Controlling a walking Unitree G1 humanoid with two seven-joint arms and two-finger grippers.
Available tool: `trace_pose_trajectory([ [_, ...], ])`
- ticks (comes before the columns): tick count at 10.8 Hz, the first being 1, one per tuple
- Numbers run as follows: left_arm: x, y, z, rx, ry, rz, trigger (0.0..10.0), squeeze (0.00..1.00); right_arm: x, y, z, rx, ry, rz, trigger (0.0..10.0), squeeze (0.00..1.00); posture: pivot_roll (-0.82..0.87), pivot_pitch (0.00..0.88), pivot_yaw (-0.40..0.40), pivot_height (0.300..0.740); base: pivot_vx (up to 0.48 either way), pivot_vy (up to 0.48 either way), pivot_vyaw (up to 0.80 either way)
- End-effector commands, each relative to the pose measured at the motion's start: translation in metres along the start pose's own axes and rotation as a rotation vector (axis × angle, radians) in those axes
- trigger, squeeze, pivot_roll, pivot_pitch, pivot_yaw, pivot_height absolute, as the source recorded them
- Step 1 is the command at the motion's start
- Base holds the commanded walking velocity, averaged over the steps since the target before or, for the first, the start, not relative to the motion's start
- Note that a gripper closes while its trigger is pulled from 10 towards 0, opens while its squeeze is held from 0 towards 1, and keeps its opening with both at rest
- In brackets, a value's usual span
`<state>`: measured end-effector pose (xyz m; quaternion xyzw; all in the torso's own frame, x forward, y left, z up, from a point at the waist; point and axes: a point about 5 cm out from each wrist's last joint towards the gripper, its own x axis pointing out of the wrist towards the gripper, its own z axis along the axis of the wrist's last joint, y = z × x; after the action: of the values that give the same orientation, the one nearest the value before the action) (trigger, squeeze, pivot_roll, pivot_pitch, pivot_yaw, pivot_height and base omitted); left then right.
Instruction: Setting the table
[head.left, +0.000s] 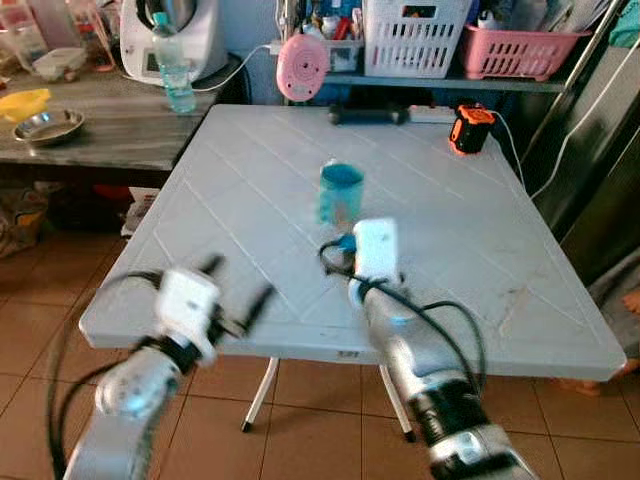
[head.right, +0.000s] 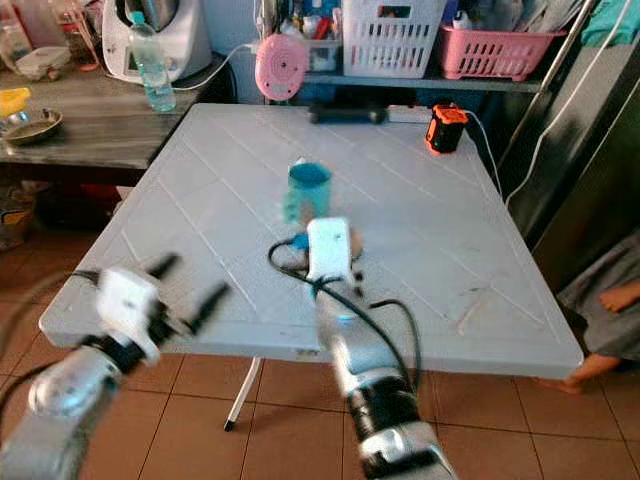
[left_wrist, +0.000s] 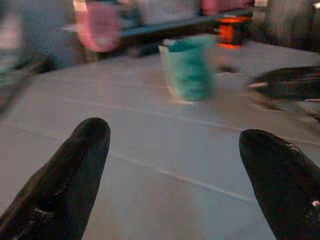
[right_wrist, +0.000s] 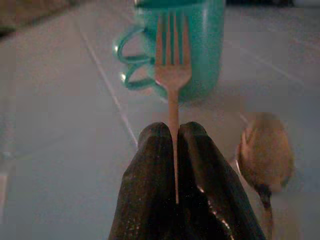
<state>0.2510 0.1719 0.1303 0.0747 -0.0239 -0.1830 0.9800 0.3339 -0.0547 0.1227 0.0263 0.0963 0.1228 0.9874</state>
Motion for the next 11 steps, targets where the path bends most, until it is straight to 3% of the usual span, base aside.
trace_pose_trajectory([
  [1, 0.0, 0.014, -0.001, 0.019, 0.007, 0.121, 10.0, 0.0, -0.004, -0.001, 0.001, 0.009, -0.003, 0.033, 5.0, 0.0, 0.13, 0.0, -0.011, 0.74, 0.0, 0.0, 0.0],
  [3, 0.001, 0.011, -0.003, 0.003, 0.007, 0.122, 10.0, 0.0, -0.008, -0.013, -0.006, 0.009, 0.021, -0.023, 5.5, 0.0, 0.13, 0.0, -0.012, 0.74, 0.0, 0.0, 0.0],
  [4, 0.003, 0.006, -0.002, -0.003, 0.005, 0.103, 10.0, 0.0, -0.011, -0.019, -0.008, 0.005, 0.037, -0.05, 5.0, 0.0, 0.12, 0.0, -0.01, 0.74, 0.0, 0.0, 0.0],
  [6, 0.005, 0.006, -0.002, 0.0, 0.008, 0.097, 10.0, 0.0, -0.014, -0.027, -0.011, 0.027, 0.079, -0.06, 5.3, 0.0, 0.12, 0.0, -0.003, 0.74, 0.0, 0.0, 0.0],
  [7, 0.004, 0.008, -0.001, 0.003, 0.006, 0.101, 10.0, 0.0, -0.018, -0.03, -0.009, 0.037, 0.056, -0.05, 8.7, 0.0, 0.12, 0.0, 0.003, 0.74, 0.0, 0.0, 0.0],
  [8, 0.003, 0.009, 0.002, 0.004, -0.005, 0.119, 10.0, 0.0, -0.025, -0.031, -0.008, 0.051, 0.024, -0.018, 10.0, 0.0, 0.12, 0.0, 0.005, 0.74, 0.0, 0.0, 0.0],
  [11, 0.001, 0.011, -0.003, 0.016, 0.017, 0.246, 10.0, 0.0, -0.056, -0.048, -0.002, -0.076, -0.142, -0.013, 10.0, 0.0, 0.11, 0.0, 0.004, 0.74, 0.0, 0.0, 0.0],
])
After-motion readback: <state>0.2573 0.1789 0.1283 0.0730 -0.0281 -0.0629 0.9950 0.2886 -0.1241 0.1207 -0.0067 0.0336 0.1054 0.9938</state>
